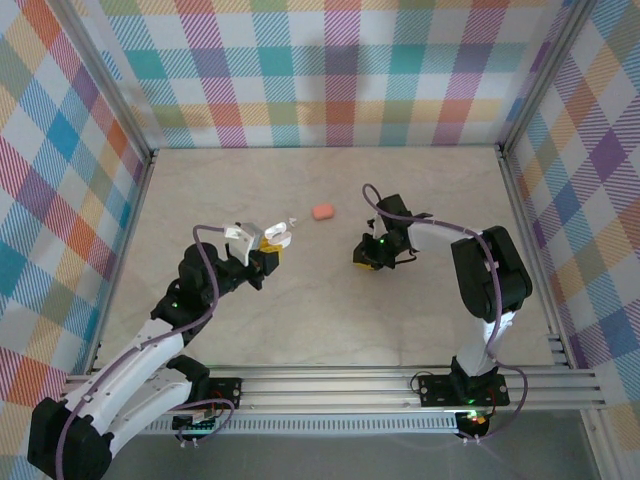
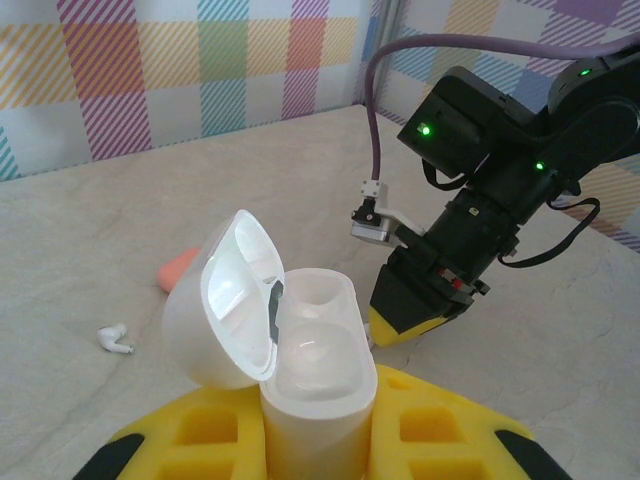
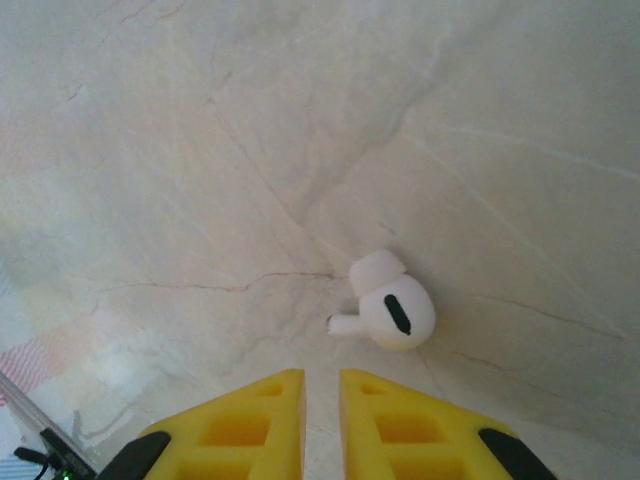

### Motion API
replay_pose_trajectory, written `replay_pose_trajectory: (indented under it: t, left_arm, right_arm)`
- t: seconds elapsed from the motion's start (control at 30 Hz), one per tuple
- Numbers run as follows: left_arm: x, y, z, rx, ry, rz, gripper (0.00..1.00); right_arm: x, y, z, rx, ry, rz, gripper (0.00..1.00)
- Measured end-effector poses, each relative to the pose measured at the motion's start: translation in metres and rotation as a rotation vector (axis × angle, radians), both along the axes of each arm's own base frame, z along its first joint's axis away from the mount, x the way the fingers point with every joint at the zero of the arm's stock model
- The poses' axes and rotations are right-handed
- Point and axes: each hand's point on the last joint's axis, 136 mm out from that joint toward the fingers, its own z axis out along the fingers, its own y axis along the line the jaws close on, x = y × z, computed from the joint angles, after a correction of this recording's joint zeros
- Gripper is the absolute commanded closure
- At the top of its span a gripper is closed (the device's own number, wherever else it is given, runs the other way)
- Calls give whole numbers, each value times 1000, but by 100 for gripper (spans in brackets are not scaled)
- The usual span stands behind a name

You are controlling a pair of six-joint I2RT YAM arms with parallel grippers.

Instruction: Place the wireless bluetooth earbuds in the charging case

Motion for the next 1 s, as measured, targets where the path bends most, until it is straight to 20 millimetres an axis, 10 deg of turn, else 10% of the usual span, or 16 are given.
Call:
replay_pose_trajectory:
  t: [0.5,1.0]
  left_arm:
    - [-3,0,-1,-1,2,-9,100]
    - [-8,2,-5,8,5,-9,100]
  right_arm:
    - [3,-17,-3,-102,33,-140,66]
    - [18,-2,-14,-125,60,-122,78]
